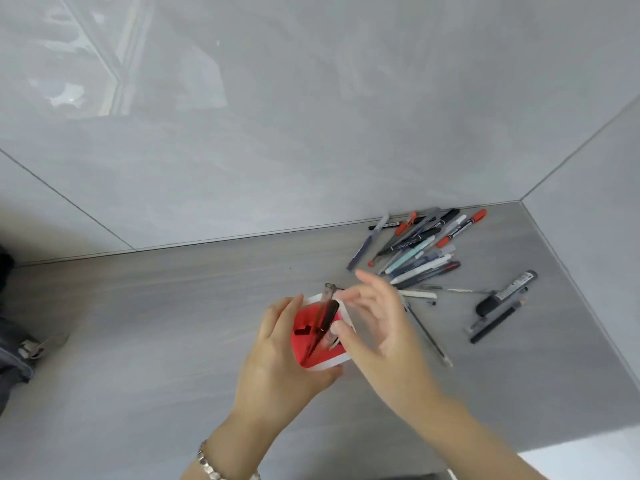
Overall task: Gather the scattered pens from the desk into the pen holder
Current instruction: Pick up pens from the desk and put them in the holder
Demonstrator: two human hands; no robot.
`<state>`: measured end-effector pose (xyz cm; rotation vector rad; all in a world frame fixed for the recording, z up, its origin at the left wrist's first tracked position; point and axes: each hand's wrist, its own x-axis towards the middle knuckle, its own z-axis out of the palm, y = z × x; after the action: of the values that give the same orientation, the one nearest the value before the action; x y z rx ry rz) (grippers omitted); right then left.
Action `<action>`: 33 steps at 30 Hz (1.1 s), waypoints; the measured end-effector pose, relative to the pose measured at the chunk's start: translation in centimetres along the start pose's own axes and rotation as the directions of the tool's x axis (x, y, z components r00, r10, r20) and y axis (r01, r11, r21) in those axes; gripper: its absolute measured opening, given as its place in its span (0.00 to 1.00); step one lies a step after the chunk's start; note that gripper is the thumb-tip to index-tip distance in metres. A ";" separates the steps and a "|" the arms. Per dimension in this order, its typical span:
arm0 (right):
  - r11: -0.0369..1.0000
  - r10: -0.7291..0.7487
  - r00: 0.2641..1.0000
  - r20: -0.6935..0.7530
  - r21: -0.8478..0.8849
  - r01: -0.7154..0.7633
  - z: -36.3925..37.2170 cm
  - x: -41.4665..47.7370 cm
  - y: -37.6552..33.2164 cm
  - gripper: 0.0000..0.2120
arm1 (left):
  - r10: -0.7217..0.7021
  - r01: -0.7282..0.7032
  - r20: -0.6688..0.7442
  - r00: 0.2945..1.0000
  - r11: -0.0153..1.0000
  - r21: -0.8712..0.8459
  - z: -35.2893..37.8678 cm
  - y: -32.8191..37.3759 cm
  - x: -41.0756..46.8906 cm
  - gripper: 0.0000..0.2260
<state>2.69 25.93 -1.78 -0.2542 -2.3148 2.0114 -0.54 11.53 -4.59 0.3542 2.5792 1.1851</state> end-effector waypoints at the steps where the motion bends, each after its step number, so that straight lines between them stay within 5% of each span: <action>1: 0.999 0.015 1.000 0.013 -0.048 -0.014 -1.3 -0.5 0.2 0.28 | 0.013 -0.013 0.002 1.000 1.000 -0.008 0.1 0.4 0.0 0.44; 6: 0.943 0.203 0.940 0.273 -0.313 -0.112 -6.7 -2.7 1.4 0.48 | 0.155 -0.149 0.115 0.981 0.987 -0.062 1.3 4.4 0.5 0.48; 9: 0.974 0.187 0.968 0.168 -0.162 -0.160 -8.8 -3.3 2.0 0.52 | 0.196 -0.174 0.234 0.952 0.978 -0.113 3.1 7.3 0.5 0.50; 12: 0.982 0.105 0.993 0.044 -0.161 -0.097 -11.2 -3.6 2.7 0.45 | 0.235 -0.180 0.390 0.890 0.968 -0.172 4.7 7.7 1.7 0.48; 16: 0.986 0.128 0.969 -0.209 -0.076 -0.147 -15.6 -4.3 4.7 0.42 | 0.307 -0.363 0.324 0.895 0.923 0.129 7.9 4.9 5.4 0.22; 19: 0.980 0.126 0.930 -0.344 -0.103 -0.170 -18.6 -4.7 5.8 0.46 | 0.334 -0.478 0.371 0.867 0.769 0.424 11.7 3.7 7.4 0.10; 21: 0.977 0.118 0.922 -0.370 -0.121 -0.174 -20.0 -4.7 6.2 0.49 | 0.371 -0.606 0.482 0.794 0.544 0.580 14.5 3.7 8.2 0.16; 25: 0.978 0.117 0.924 -0.365 -0.118 -0.171 -21.2 -4.5 6.8 0.46 | 0.459 -0.731 0.579 0.674 0.295 0.616 16.5 4.1 8.2 0.09; 27: 0.980 0.126 0.928 -0.350 -0.101 -0.171 -21.3 -4.5 7.0 0.45 | 0.485 -0.703 0.534 0.693 0.288 0.651 16.2 3.4 8.3 0.10; 33: 0.980 0.170 0.944 -0.284 -0.053 -0.192 -20.2 -4.2 6.5 0.41 | 0.379 -0.477 0.313 0.871 0.498 0.725 12.8 -0.1 9.6 0.19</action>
<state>10.52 45.83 -4.99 -0.7309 -2.2651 1.8159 -4.94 23.64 -14.09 1.2787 2.8339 -0.0216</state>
